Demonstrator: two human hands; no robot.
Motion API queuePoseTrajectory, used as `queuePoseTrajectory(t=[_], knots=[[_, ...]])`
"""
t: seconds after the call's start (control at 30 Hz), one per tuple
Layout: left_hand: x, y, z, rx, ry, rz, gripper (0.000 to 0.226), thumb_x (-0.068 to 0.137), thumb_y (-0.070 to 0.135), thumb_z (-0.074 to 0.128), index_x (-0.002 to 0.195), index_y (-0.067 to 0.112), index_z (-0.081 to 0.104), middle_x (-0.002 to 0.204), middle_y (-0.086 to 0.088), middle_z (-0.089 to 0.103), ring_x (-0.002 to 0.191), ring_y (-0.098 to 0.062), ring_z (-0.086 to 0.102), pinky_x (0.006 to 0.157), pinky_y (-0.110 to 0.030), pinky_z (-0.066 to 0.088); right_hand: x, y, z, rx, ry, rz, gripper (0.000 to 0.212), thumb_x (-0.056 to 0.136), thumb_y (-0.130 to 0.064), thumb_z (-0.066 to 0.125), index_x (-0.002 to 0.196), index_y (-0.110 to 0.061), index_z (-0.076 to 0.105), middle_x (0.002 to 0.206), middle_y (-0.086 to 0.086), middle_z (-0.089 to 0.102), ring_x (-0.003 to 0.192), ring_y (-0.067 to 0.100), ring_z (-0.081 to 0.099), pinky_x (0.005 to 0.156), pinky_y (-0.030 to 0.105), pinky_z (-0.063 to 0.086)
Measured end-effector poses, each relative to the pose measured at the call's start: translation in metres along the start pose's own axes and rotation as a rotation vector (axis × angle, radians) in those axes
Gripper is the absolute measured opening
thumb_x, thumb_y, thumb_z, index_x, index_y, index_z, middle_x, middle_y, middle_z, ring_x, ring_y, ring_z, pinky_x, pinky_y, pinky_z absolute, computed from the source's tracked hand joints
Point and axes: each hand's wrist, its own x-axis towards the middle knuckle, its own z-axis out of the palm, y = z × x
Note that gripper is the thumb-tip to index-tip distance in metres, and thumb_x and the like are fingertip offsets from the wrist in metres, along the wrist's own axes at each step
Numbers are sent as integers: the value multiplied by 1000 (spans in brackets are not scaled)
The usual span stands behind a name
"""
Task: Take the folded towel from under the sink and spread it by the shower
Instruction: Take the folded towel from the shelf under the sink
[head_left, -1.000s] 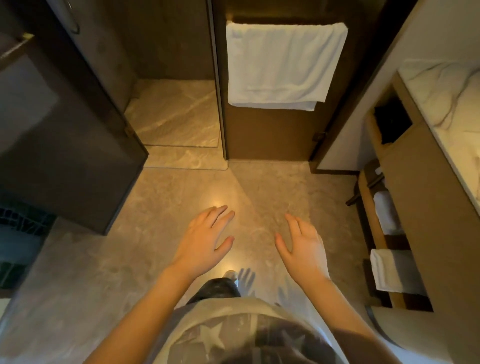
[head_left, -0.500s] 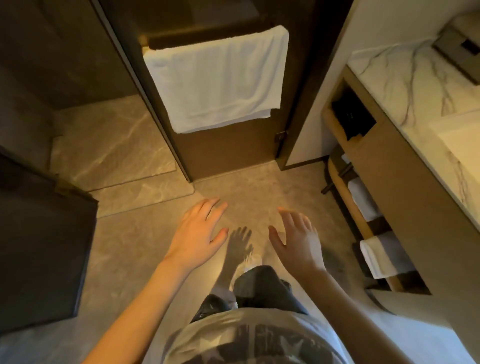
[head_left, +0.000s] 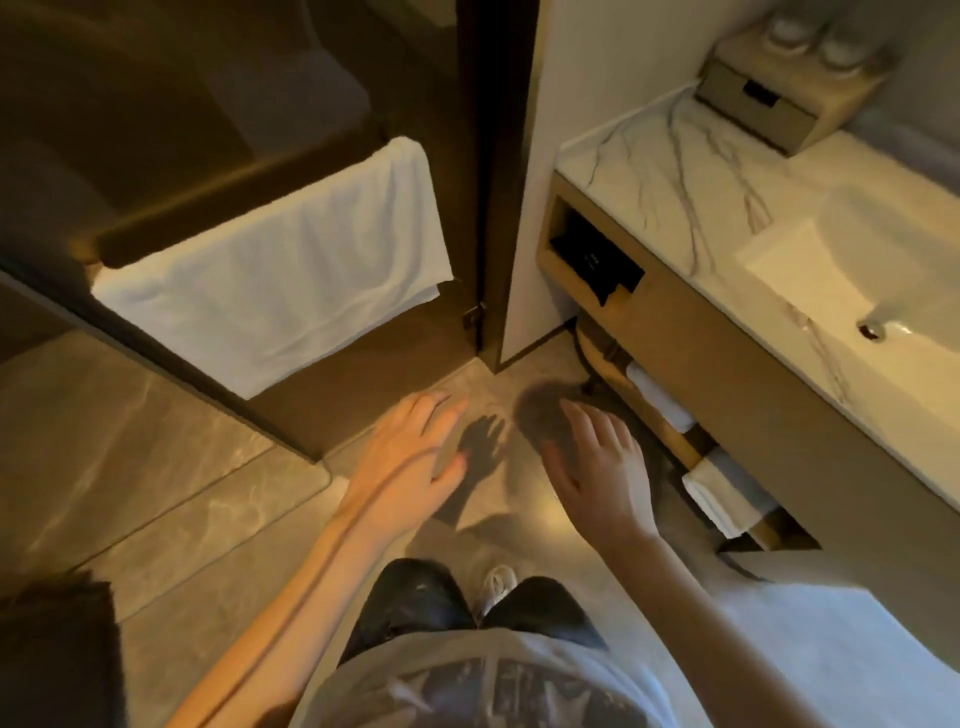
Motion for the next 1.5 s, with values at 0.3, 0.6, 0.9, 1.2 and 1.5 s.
queuePoseTrajectory(t=[0.3, 0.6, 0.9, 1.2, 1.5], knots=[[95, 19, 4, -70, -128, 467, 50, 92, 38, 53, 136, 16, 54, 136, -6, 55, 124, -23, 49, 98, -39, 46, -29, 2, -5, -65, 241, 462, 50, 96, -45, 44, 137, -18, 49, 133, 4, 57, 122, 23, 52, 100, 43, 46], [129, 51, 8, -93, -230, 882, 54, 91, 40, 46, 139, 17, 49, 138, -4, 52, 130, -21, 44, 106, -43, 41, -82, -28, -3, -123, 456, 857, 52, 96, -45, 46, 137, -13, 52, 132, 7, 60, 122, 24, 53, 100, 43, 47], [90, 90, 34, -147, -271, 1019, 53, 89, 43, 43, 137, 22, 48, 135, 2, 53, 126, -15, 44, 104, -38, 42, -143, -32, -4, -141, 544, 1030, 51, 97, -44, 49, 139, -16, 49, 136, 6, 57, 124, 24, 52, 103, 40, 43], [18, 146, 71, -114, -246, 947, 52, 88, 44, 45, 136, 24, 48, 132, 4, 54, 123, -13, 46, 102, -34, 39, -222, 16, -25, -160, 512, 894, 48, 94, -40, 56, 134, -13, 55, 129, 7, 63, 115, 24, 60, 95, 35, 49], [-50, 204, 89, -139, -236, 854, 52, 89, 38, 49, 137, 18, 51, 133, -2, 56, 124, -17, 47, 103, -34, 38, -278, 76, -44, -178, 478, 700, 49, 96, -41, 48, 131, -9, 56, 123, 8, 65, 112, 24, 59, 87, 31, 51]])
